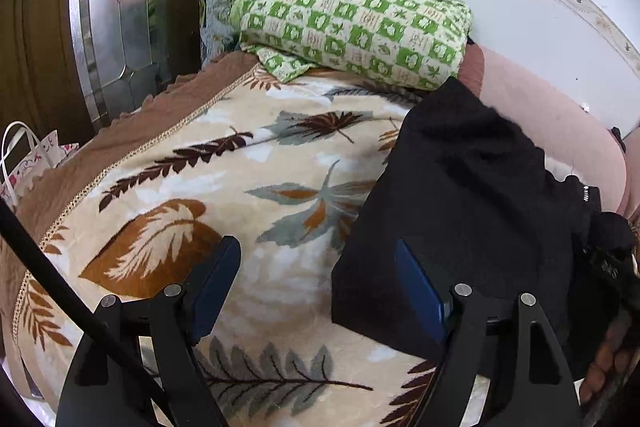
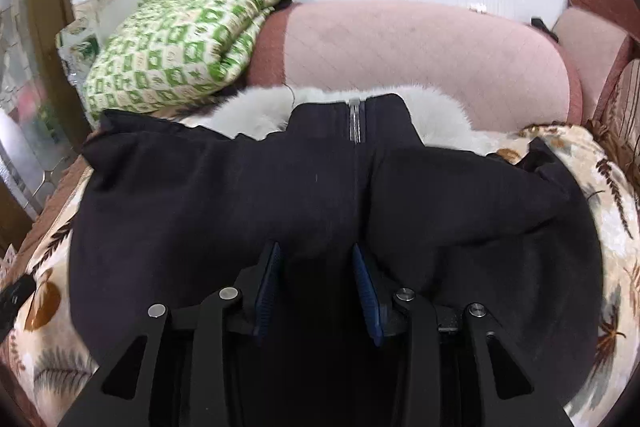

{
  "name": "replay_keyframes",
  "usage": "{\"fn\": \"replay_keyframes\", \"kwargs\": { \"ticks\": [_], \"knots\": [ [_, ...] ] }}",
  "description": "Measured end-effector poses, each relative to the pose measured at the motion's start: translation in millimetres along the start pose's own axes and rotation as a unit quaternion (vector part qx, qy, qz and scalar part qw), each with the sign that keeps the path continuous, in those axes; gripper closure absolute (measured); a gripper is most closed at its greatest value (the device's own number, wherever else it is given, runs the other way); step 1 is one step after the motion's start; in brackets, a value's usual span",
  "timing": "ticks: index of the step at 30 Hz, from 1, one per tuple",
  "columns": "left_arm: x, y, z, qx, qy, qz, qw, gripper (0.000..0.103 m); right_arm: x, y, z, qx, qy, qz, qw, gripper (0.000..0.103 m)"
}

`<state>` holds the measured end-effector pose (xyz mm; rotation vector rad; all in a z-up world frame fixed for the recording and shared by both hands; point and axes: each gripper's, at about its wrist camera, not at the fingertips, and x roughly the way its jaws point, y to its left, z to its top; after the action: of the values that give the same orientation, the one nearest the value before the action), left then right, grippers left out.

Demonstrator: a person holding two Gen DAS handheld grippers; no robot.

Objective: Fold large clothes

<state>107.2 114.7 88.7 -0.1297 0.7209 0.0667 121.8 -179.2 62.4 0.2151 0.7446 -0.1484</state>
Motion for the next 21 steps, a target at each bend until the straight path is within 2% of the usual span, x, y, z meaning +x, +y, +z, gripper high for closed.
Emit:
{"fn": "replay_keyframes", "kwargs": {
  "ticks": [4, 9, 13, 16, 18, 20, 21],
  "knots": [
    [11.4, 2.4, -1.3, -0.003, 0.015, 0.003, 0.9999, 0.025, 30.7, 1.5, 8.4, -0.005, 0.017, -0.022, 1.0, 0.063],
    [23.3, 4.2, -3.0, -0.001, 0.029, 0.012, 0.9995, 0.024, 64.9, 2.6, 20.6, -0.02, 0.018, -0.048, 0.998, 0.064],
    [29.9, 1.9, 1.1, 0.002, 0.028, 0.014, 0.9995, 0.024, 88.2, 1.0, 34.5, -0.017, 0.026, -0.06, 0.998, 0.065],
    [33.6, 0.3, 4.7, 0.001, 0.02, 0.02, 0.9996, 0.024, 84.2, 9.4, 34.9, -0.043, 0.023, -0.08, 0.996, 0.065],
    [35.2, 0.6, 7.0, -0.011, 0.017, 0.005, 0.9998, 0.024, 71.2, 15.3, 38.1, -0.058, 0.028, -0.092, 0.994, 0.064],
    [38.6, -1.9, 8.4, -0.014, 0.017, -0.01, 0.9997, 0.024, 40.5, 18.3, 46.3, -0.046, 0.012, -0.074, 0.996, 0.063],
    [43.6, -6.5, 7.5, -0.005, 0.021, -0.006, 0.9997, 0.024, 24.7, 19.2, 50.1, -0.037, -0.006, -0.059, 0.998, 0.062]
  ]
}}
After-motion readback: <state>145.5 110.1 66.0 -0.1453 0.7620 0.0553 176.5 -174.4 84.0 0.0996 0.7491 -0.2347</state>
